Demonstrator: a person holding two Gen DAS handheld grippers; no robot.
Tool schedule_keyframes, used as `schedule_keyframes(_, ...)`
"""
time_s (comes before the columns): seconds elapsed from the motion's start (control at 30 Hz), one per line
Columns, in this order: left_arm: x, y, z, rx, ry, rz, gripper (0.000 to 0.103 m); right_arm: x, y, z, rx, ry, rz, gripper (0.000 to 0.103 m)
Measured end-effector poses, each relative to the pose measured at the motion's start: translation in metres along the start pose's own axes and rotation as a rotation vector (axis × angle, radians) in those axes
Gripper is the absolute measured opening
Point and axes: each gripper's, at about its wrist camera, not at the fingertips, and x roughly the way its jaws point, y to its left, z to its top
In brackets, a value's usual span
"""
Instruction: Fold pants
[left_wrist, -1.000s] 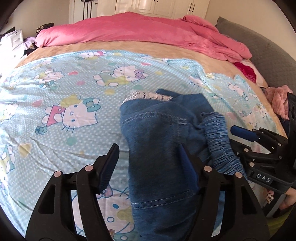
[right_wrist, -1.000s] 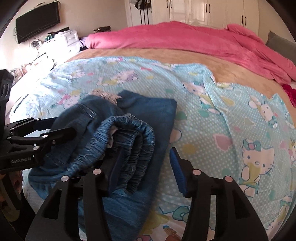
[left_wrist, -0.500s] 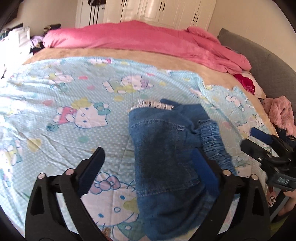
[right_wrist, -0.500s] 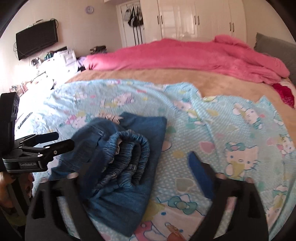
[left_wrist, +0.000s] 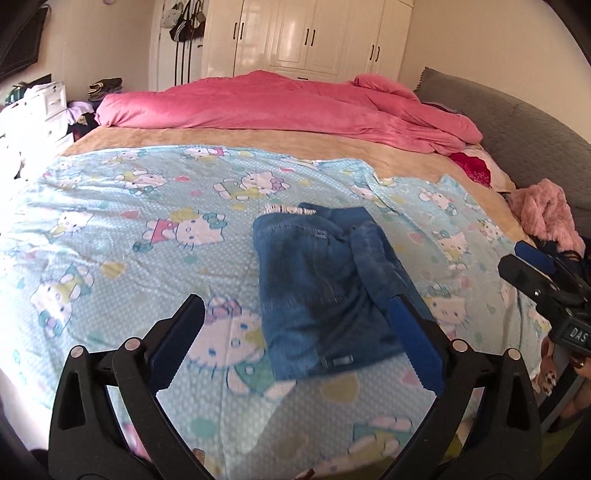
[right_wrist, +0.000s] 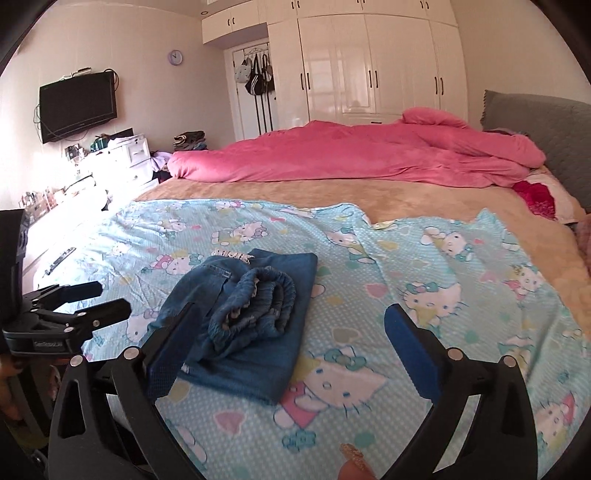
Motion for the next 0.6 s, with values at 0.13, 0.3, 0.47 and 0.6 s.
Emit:
schedule_keyframes(0.13, -0.014, -0.001, -0.012, 0.011, 0.001, 0.01, 0.094, -0.012, 0.006, -0.008, -0.013, -0.001, -0.018, 0.098)
schedule_keyframes(0.3, -0.026, 0.0, -0.027, 0.028, 0.002, 0.029, 0.094, -0.021, 0.013, -0.018, -0.012, 0.01, -0.033, 0.098)
schedule_keyframes(0.47, -0.03, 0.005, -0.043, 0.013, 0.033, 0.017, 0.094, -0.026, 0.017, -0.031, -0.008, 0.039, -0.036, 0.098)
schedule_keyframes(0.6, -0.026, 0.008, -0.056, -0.005, 0.062, 0.017, 0.094, -0.023, 0.019, -0.047, -0.013, 0.087, -0.045, 0.099)
